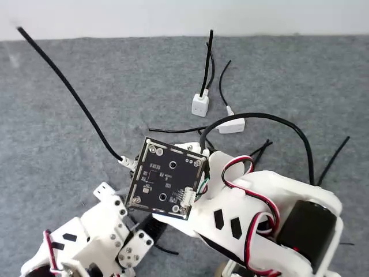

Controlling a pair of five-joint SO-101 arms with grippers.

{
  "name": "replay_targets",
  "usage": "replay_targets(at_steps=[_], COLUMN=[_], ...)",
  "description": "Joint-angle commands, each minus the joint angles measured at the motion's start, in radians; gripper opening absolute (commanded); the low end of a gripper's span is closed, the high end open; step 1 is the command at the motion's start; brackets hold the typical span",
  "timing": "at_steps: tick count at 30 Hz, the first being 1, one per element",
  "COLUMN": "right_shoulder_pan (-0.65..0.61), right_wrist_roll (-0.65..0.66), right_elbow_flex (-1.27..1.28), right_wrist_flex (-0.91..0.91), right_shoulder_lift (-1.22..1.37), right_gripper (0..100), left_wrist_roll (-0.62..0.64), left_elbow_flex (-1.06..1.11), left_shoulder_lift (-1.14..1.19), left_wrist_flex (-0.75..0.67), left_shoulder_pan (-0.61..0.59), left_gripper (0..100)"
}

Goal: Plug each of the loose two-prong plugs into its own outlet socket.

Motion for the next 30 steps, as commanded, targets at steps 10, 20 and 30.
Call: replay_targets(at_steps=[10, 20, 30], right_shoulder_pan=[-0.007, -0.008, -0.008], right_wrist_roll=[-0.031, -0.032, -0.032], right_elbow_flex=[0.021, 0.017, 0.020], right_wrist_flex=[0.008, 0.048, 0.051], right_shoulder_lift=[-0.015, -0.016, -0.067], right_gripper=[0.8, 0.8, 0.8], left_wrist_roll=[0.000, 0.002, 0.002], left_elbow_flex=[-0.036, -0.013, -0.013], left_shoulder_lift=[-0.014, -0.014, -0.014], left_wrist_flex=[-0.005, -0.028, -0.028], left_shoulder_pan=[-0.055, -0.141, -0.144], left_gripper=[1, 1, 1])
